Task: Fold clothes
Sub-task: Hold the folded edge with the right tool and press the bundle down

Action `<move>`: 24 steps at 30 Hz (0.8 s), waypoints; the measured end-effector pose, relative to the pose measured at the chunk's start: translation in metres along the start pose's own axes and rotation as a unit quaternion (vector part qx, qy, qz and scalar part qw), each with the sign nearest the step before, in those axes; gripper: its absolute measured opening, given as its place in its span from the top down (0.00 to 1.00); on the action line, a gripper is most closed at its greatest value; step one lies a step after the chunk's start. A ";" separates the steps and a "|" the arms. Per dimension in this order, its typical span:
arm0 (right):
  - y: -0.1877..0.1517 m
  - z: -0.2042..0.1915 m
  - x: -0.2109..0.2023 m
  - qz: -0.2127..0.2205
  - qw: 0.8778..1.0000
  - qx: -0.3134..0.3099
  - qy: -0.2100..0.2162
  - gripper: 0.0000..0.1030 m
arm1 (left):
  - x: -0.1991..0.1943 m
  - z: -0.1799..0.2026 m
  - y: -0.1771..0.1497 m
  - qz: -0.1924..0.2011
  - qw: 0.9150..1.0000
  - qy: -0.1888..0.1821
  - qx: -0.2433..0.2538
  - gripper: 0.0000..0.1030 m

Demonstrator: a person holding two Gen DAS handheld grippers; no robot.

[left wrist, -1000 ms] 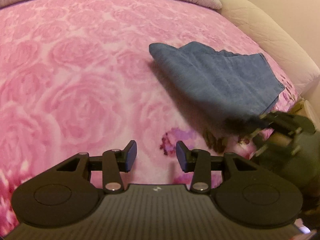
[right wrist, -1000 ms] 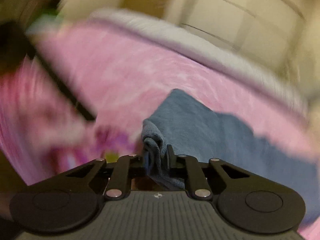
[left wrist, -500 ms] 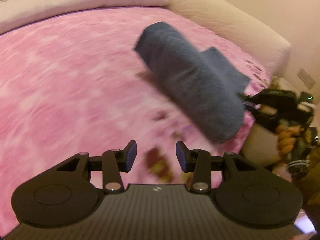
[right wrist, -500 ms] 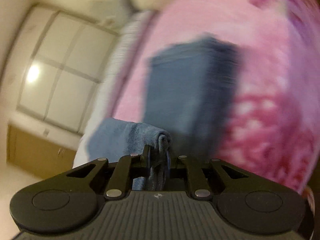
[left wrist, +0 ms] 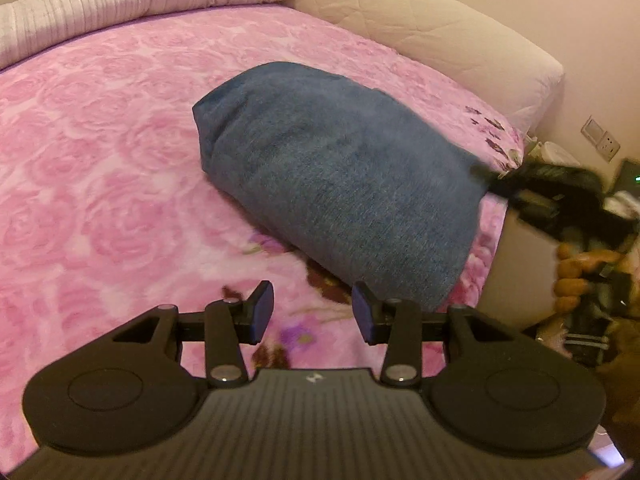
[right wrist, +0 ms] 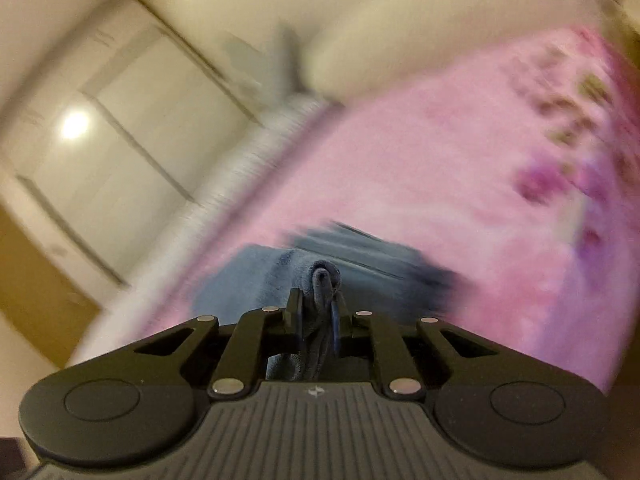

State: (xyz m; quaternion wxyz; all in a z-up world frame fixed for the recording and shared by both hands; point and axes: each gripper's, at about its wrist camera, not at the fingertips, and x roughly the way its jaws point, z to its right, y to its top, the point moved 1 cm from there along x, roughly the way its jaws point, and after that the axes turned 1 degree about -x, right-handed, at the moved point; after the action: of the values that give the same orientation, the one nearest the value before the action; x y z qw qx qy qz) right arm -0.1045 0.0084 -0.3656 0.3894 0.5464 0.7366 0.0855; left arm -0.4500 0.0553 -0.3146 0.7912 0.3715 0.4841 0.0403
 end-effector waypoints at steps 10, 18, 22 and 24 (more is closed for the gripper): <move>0.022 -0.009 -0.017 0.045 0.998 -0.026 0.036 0.92 | 0.012 -0.003 0.024 0.009 1.000 0.013 0.021 0.64; 0.019 0.014 -0.030 0.053 0.998 0.009 0.020 0.99 | 0.024 0.002 0.028 -0.006 0.999 0.016 0.027 0.64; 0.023 0.025 -0.029 0.035 0.999 0.012 -0.028 0.97 | 0.028 0.005 0.026 -0.013 0.999 0.020 0.029 0.64; 0.023 0.036 -0.027 0.030 0.999 0.040 -0.016 0.94 | 0.028 0.005 0.024 -0.015 0.999 0.021 0.029 0.64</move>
State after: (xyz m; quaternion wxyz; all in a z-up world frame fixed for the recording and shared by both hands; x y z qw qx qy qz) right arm -0.0607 -0.0171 -0.3646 0.3757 0.5845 0.7168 0.0587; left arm -0.4236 0.0815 -0.3193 0.7704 0.3863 0.5068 0.0218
